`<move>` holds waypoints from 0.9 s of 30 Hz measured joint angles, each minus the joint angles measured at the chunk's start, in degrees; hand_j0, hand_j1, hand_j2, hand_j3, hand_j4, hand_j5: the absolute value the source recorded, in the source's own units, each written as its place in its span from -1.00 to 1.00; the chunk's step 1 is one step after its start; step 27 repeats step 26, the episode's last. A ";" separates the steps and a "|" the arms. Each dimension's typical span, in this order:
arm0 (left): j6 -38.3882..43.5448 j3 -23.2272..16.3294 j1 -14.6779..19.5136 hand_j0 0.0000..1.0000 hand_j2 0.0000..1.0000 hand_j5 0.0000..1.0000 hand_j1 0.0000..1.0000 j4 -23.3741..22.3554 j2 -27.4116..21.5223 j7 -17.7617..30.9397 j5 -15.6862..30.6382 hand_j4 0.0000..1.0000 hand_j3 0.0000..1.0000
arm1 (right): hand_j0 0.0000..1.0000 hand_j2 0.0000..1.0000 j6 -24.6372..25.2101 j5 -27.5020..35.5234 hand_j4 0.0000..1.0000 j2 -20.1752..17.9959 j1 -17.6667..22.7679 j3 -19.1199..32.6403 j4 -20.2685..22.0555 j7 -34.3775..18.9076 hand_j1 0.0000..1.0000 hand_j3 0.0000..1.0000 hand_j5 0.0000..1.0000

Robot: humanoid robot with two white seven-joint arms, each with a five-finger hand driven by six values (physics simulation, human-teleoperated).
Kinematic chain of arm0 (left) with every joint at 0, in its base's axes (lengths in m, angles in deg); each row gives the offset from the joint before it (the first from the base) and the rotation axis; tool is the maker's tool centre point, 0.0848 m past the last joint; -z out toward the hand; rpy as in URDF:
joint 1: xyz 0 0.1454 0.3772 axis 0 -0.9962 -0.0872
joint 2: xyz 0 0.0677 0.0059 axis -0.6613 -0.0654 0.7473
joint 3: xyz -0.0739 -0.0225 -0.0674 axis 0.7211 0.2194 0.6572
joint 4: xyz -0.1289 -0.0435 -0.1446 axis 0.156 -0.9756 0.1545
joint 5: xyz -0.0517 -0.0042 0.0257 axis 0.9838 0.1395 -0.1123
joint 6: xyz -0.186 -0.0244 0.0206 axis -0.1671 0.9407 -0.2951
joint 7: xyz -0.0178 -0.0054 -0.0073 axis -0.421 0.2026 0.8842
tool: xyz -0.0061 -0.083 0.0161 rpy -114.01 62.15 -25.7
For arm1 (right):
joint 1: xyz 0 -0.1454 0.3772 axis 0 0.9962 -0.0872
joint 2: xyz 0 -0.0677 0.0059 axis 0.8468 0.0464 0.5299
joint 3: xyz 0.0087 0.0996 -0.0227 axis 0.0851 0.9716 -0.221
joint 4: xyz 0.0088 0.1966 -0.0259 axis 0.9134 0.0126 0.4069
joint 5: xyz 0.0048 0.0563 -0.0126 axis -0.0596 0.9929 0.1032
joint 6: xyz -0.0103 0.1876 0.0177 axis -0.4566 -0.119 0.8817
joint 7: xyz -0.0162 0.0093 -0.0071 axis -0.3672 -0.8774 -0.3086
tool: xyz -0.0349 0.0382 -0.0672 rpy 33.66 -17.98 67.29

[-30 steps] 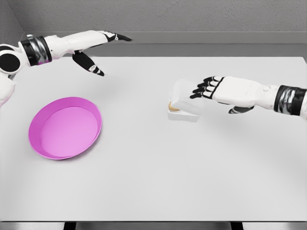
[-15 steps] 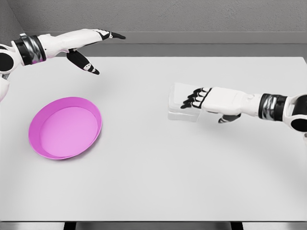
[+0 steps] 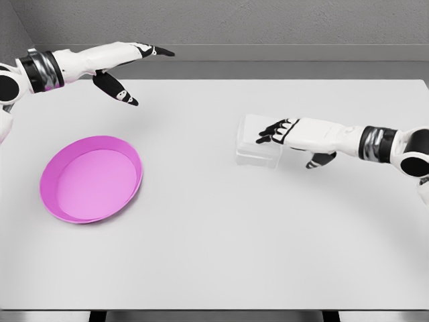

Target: Pack egg into the box and close the box lid

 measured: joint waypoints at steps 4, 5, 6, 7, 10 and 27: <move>0.00 0.00 0.00 1.00 1.00 1.00 1.00 -0.08 -0.01 0.00 0.00 1.00 1.00 | 1.00 1.00 0.36 -0.49 1.00 0.41 -0.18 -0.72 -0.49 0.19 1.00 1.00 1.00; 0.00 0.00 0.00 1.00 1.00 1.00 1.00 -0.09 -0.01 0.00 0.00 1.00 1.00 | 1.00 1.00 0.29 -0.75 1.00 0.50 -0.44 -0.74 -0.42 0.15 1.00 1.00 1.00; 0.00 0.00 0.00 1.00 1.00 1.00 1.00 -0.09 -0.01 0.00 0.00 1.00 1.00 | 1.00 1.00 0.19 -1.00 1.00 0.56 -0.70 -0.74 -0.31 0.09 1.00 1.00 1.00; 0.00 0.00 0.00 1.00 1.00 1.00 1.00 -0.09 -0.02 0.00 0.00 1.00 1.00 | 1.00 1.00 0.11 -1.10 1.00 0.61 -0.70 -0.61 -0.24 0.05 1.00 1.00 1.00; 0.01 -0.07 -0.09 1.00 1.00 1.00 1.00 -1.05 -0.99 0.00 0.14 1.00 1.00 | 1.00 1.00 -0.02 -0.10 1.00 0.61 -0.53 3.20 -0.12 -0.02 1.00 1.00 1.00; 0.00 -0.85 -3.34 1.00 1.00 1.00 1.00 -3.33 -0.34 0.00 0.04 1.00 1.00 | 1.00 1.00 -0.08 6.50 1.00 -1.87 2.81 15.73 -4.80 -0.05 1.00 1.00 1.00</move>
